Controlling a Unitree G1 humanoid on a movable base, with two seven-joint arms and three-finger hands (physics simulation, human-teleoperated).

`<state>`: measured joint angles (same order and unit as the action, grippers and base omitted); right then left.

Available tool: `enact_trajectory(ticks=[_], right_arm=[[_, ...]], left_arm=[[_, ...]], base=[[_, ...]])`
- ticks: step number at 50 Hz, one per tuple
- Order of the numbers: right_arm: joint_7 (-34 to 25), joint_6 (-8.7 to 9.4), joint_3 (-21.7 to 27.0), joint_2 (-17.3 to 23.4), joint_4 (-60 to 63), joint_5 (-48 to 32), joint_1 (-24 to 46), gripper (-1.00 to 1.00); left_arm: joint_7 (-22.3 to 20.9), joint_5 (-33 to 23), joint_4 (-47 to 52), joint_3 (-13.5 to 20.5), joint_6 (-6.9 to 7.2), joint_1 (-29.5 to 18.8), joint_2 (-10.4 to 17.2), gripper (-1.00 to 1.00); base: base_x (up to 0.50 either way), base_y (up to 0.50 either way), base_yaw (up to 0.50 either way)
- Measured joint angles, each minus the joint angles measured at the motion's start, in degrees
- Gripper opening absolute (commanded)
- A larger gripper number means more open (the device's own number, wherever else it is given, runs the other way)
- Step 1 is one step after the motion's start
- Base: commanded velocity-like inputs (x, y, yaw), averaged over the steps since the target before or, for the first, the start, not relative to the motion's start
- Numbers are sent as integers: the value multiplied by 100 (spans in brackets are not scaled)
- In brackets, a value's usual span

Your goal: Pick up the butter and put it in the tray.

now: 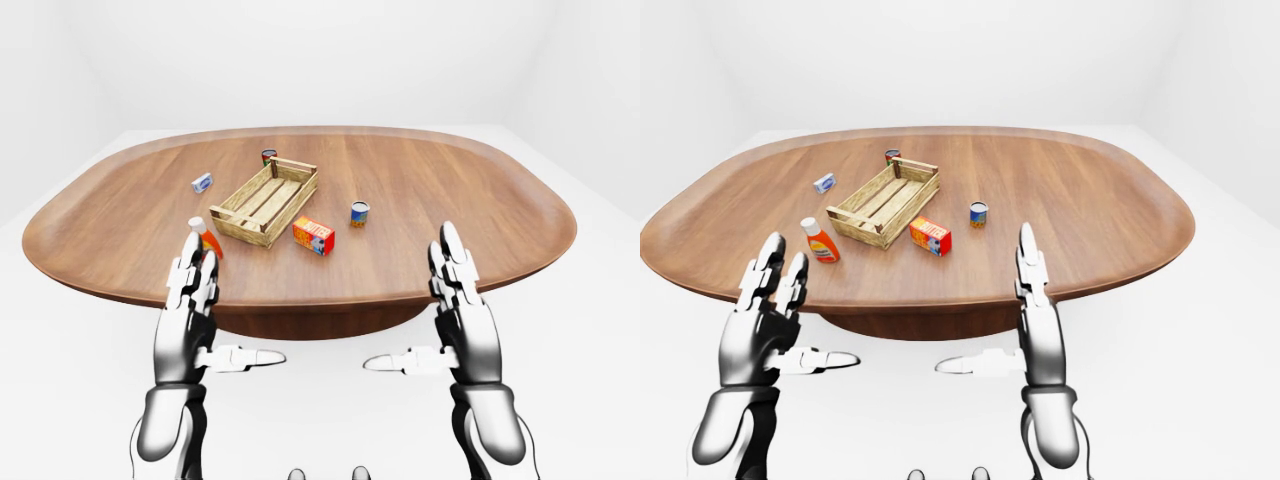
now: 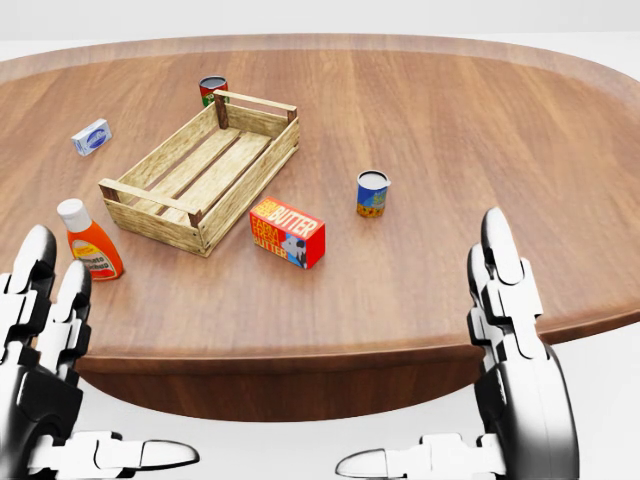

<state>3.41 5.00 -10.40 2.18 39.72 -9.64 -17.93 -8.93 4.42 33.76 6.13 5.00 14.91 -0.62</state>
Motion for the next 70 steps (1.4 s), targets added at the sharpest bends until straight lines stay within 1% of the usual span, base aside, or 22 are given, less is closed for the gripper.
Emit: enact_trajectory(ticks=[13,15,22,53,55,61,70], right_arm=[[93,0,-269,238,399,-157,-333,100],[99,0,-262,298,406,-212,-359,100],[108,0,-360,334,512,-356,-467,100],[26,0,-382,336,534,-259,-527,100],[14,0,-404,300,541,-220,-524,100],[16,0,-309,253,598,-3,-481,100],[20,0,-287,268,634,128,-504,100]], left_arm=[[-134,116,364,187,0,90,-74,100],[-146,122,384,171,0,90,-130,100],[-159,131,429,203,0,110,-118,100],[-195,222,486,370,0,43,-104,100],[-192,220,489,399,0,49,-71,100],[-197,224,495,394,0,51,-90,100],[-202,221,483,384,0,62,-100,100]], base=[[0,0,0],[0,50,0],[0,50,0],[0,50,0],[0,0,0],[0,0,0],[48,0,0]])
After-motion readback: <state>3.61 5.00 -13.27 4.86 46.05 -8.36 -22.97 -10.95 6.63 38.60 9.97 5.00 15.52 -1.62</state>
